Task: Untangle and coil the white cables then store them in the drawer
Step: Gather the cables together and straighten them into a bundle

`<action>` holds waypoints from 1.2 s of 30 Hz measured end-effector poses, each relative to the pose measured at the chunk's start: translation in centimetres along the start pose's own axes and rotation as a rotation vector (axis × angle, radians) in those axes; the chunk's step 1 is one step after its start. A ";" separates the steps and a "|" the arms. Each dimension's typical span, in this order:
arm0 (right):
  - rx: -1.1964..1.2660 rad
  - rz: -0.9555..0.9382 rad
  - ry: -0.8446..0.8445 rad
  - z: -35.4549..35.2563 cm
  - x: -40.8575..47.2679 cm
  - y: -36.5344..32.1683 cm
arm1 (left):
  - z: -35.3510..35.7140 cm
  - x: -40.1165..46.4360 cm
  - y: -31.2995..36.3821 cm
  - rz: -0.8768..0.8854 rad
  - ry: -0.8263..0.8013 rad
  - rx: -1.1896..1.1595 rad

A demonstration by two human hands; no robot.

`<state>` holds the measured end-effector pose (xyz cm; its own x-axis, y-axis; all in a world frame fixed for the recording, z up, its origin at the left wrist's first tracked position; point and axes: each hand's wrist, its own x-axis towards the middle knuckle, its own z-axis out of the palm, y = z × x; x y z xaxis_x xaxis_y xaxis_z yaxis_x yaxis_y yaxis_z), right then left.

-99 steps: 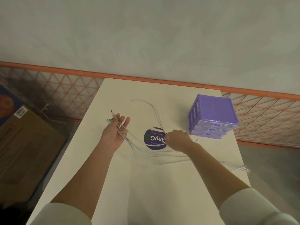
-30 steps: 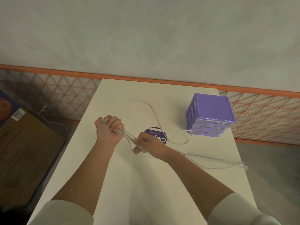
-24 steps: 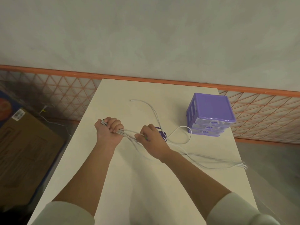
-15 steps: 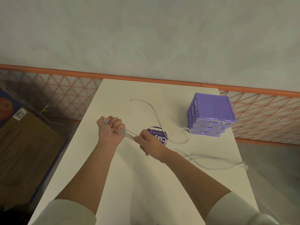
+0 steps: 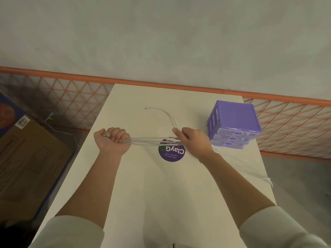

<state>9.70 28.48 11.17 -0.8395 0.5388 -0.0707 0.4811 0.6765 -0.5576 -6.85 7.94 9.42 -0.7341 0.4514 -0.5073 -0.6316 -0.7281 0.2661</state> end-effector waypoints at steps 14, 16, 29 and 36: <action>0.042 0.156 -0.124 -0.6 -2.3 5.8 | -0.8 -0.1 0.9 0.147 0.025 -0.023; -0.019 0.206 -0.121 -0.5 -3.0 6.8 | -0.9 -0.1 0.8 0.165 0.054 -0.021; -0.234 0.272 -0.071 1.5 -3.6 6.9 | 1.3 -1.8 -4.0 0.283 0.100 1.238; -0.174 0.161 -0.072 2.3 -3.0 4.1 | 1.1 -3.7 -11.4 0.145 -0.448 2.042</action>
<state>13.59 28.53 7.14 -0.7612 0.6137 -0.2098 0.6413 0.6641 -0.3842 2.84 15.15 9.17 -0.5900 0.7492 -0.3012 0.3420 0.5698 0.7473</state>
